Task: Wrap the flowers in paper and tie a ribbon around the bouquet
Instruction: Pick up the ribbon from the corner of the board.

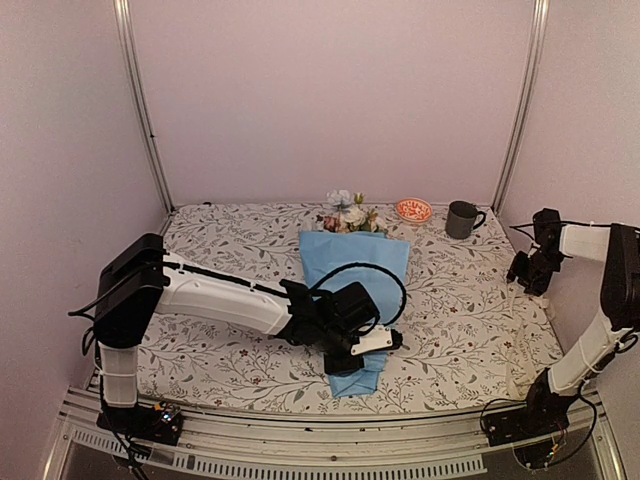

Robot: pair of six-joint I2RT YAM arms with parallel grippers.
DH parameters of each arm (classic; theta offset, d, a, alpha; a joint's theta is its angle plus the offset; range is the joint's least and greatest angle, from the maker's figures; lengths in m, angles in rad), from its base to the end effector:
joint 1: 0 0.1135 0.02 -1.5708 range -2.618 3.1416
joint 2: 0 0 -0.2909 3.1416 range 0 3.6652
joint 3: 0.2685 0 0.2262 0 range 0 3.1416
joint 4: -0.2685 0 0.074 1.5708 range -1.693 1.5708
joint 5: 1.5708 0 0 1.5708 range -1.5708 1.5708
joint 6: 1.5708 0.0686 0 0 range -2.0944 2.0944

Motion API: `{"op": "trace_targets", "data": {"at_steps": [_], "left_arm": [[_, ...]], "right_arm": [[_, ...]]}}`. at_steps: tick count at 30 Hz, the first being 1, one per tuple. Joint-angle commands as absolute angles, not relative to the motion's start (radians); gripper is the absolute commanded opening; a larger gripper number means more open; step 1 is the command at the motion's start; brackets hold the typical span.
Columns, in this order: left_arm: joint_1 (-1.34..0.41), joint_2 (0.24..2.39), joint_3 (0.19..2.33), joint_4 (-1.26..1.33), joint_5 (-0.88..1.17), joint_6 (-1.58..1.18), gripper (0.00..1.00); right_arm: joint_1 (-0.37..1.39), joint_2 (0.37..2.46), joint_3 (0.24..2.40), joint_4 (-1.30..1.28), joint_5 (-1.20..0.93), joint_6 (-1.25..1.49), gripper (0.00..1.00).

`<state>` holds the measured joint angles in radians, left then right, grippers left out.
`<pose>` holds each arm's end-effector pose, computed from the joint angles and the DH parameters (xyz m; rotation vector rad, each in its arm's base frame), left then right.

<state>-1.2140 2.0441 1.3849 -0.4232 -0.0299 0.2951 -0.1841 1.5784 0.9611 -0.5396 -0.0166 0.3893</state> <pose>0.1516 -0.4009 0.1604 1.8277 1.9587 -0.2601 0.2874 -0.0524 0.1965 0.7676 2.6203 0.0812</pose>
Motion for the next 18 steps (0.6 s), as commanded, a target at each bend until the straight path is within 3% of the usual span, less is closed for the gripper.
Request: {"op": "trace_targets", "data": {"at_steps": [1, 9, 11, 14, 15, 18], "left_arm": [[-1.210, 2.071, 1.381, -0.451, 0.010, 0.348, 0.40], [-1.205, 2.074, 1.379, -0.455, 0.018, 0.368, 0.40], [-1.206, 2.075, 1.379, -0.453, 0.019, 0.366, 0.40], [-1.204, 2.074, 1.377, -0.451, 0.021, 0.363, 0.40], [-1.204, 2.073, 1.376, -0.450, 0.020, 0.361, 0.40], [-1.203, 2.073, 1.376, -0.449, 0.022, 0.358, 0.40]], "right_arm": [[-0.201, 1.616, 0.968, -0.620, 0.122, 0.366, 0.60], [-0.200, 1.714, 0.955, -0.590, 0.022, 0.391, 0.58], [-0.200, 1.725, 0.948, -0.564, -0.020, 0.389, 0.44], [-0.200, 1.714, 0.947, -0.540, -0.091, 0.354, 0.07], [-0.200, 1.704, 0.958, -0.545, -0.097, 0.343, 0.01], [-0.200, 1.652, 1.027, -0.591, -0.120, 0.314, 0.00]]}}
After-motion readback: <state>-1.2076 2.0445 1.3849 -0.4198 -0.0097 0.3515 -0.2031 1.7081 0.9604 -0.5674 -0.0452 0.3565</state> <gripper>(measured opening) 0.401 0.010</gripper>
